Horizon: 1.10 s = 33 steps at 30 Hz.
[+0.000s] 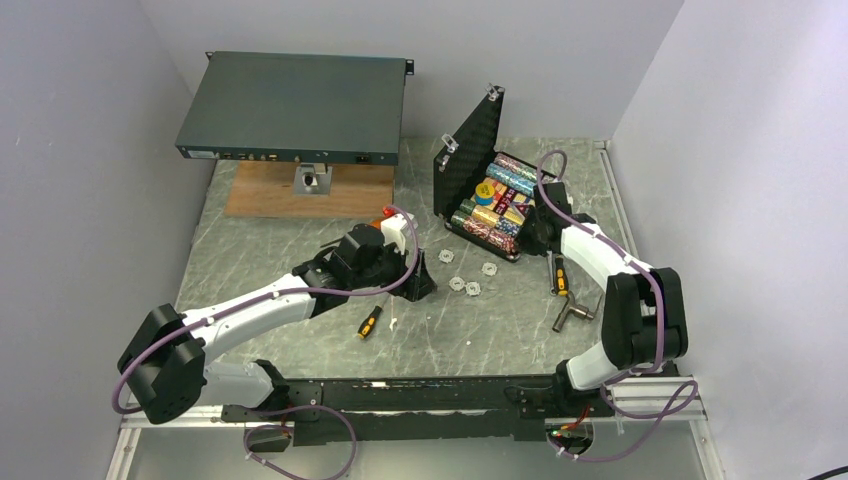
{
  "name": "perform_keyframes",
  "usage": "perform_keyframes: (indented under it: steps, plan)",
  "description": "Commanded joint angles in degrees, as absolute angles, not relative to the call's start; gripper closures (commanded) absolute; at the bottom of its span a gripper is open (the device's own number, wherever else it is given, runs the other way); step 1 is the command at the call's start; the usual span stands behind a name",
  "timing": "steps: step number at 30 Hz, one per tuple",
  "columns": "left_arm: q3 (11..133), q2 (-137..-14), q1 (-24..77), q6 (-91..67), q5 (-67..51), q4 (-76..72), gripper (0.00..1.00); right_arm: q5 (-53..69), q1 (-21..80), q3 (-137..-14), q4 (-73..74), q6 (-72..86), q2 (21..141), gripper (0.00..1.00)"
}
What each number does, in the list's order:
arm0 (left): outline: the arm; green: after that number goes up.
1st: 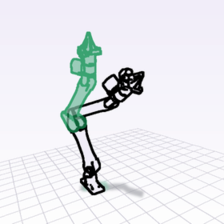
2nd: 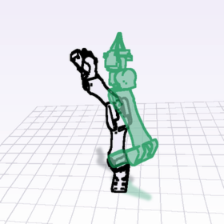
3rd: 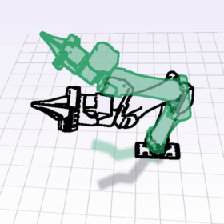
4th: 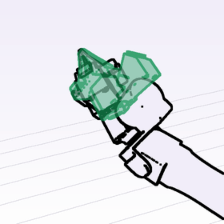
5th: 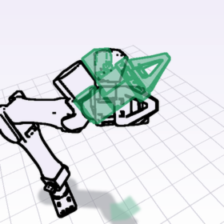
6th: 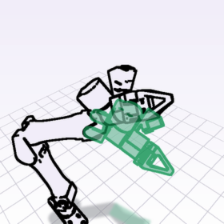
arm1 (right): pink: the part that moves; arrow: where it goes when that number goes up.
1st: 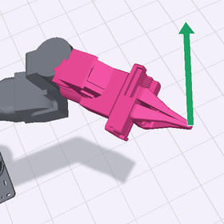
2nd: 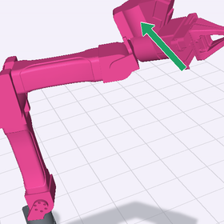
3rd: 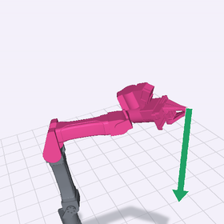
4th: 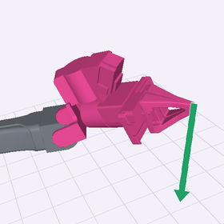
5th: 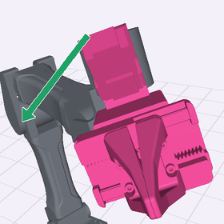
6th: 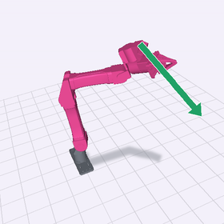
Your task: Pack up texas hold em set
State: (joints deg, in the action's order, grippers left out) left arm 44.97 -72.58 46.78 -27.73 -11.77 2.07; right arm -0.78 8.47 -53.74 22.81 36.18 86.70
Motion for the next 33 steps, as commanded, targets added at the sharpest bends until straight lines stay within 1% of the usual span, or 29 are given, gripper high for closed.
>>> perform_keyframes:
  steps: [1,5,6,7,12,13,16,18,20,22,26,30,33]
  plan:
    - [46.2,-70.9,46.8,-27.8,-12.5,1.7,0.21,0.1,8.7,-56.5,21.3,36.6,86.6,1.00]
    - [45.8,-70.6,46.8,-27.9,-12.5,1.9,0.21,0.3,8.7,-56.9,21.5,36.3,87.9,1.00]
    - [45.7,-70.4,46.8,-28.0,-12.5,1.9,0.21,0.3,8.7,-57.0,21.5,36.1,88.1,0.98]
    - [45.6,-70.3,46.8,-28.1,-12.5,1.8,0.21,0.5,8.7,-57.0,21.4,35.8,88.0,0.91]
    - [45.3,-69.9,46.8,-28.2,-12.4,1.8,0.21,2.2,8.7,-56.9,21.1,34.6,86.7,0.64]
    - [45.2,-70.0,46.8,-28.3,-12.4,1.7,0.20,2.3,8.7,-56.8,21.2,34.3,86.1,0.57]
    - [45.0,-70.7,46.9,-28.4,-12.7,1.6,0.21,1.5,8.7,-55.7,22.0,33.1,83.0,0.50]
    - [45.9,-72.0,47.5,-28.2,-11.6,2.4,0.20,0.9,8.7,-53.6,21.9,31.9,80.1,0.42]
    - [48.9,-75.9,48.8,-27.8,-8.2,5.7,0.20,1.2,8.7,-50.8,21.2,30.3,76.9,0.33]
    - [53.5,-81.0,50.0,-27.9,-5.8,9.6,0.20,2.9,8.7,-47.2,19.7,28.6,73.1,0.27]
    - [66.9,-94.9,52.0,-29.1,-0.2,22.4,0.21,3.8,8.7,-41.5,18.4,27.6,66.1,0.26]
    - [76.8,-105.3,53.2,-28.0,1.6,26.2,0.22,0.6,8.5,-39.0,20.5,27.5,60.4,0.26]
    - [83.7,-111.3,53.9,-27.8,3.4,29.9,0.24,1.3,8.4,-37.3,20.5,28.0,56.6,0.26]
